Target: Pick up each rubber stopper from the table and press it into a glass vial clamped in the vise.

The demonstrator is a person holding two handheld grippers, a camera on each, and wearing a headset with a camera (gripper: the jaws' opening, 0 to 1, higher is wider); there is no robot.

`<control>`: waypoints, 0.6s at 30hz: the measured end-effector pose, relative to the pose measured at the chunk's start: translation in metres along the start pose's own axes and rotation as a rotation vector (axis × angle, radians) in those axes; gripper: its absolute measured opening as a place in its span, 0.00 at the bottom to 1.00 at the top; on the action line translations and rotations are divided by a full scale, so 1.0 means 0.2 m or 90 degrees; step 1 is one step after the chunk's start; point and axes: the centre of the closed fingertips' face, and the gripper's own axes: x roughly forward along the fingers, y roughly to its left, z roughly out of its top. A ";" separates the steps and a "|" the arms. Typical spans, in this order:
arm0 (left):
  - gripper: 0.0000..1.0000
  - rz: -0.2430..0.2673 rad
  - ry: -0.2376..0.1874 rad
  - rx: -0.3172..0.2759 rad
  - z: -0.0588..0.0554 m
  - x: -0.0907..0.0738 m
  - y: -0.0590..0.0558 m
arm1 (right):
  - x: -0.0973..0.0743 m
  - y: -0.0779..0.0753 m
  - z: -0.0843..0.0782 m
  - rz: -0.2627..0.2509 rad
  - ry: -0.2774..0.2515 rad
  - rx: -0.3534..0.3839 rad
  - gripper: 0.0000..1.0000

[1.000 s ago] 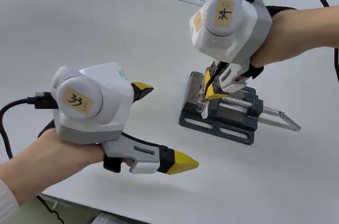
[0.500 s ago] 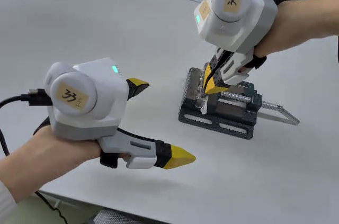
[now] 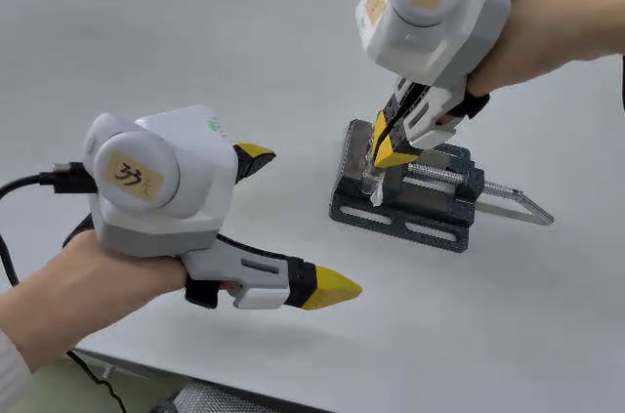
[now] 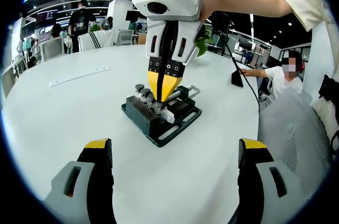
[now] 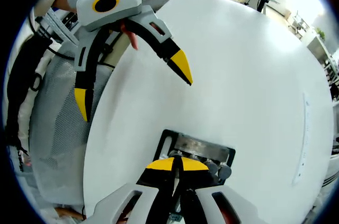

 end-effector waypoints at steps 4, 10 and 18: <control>0.99 -0.001 0.002 0.001 -0.01 0.00 -0.01 | 0.00 0.01 0.00 0.006 -0.003 0.005 0.00; 0.99 -0.001 0.004 0.000 -0.01 0.00 -0.01 | 0.00 0.02 0.00 0.021 -0.021 0.047 0.00; 0.99 -0.002 0.004 0.002 -0.01 0.00 -0.01 | -0.01 0.02 0.00 0.042 -0.021 -0.003 0.00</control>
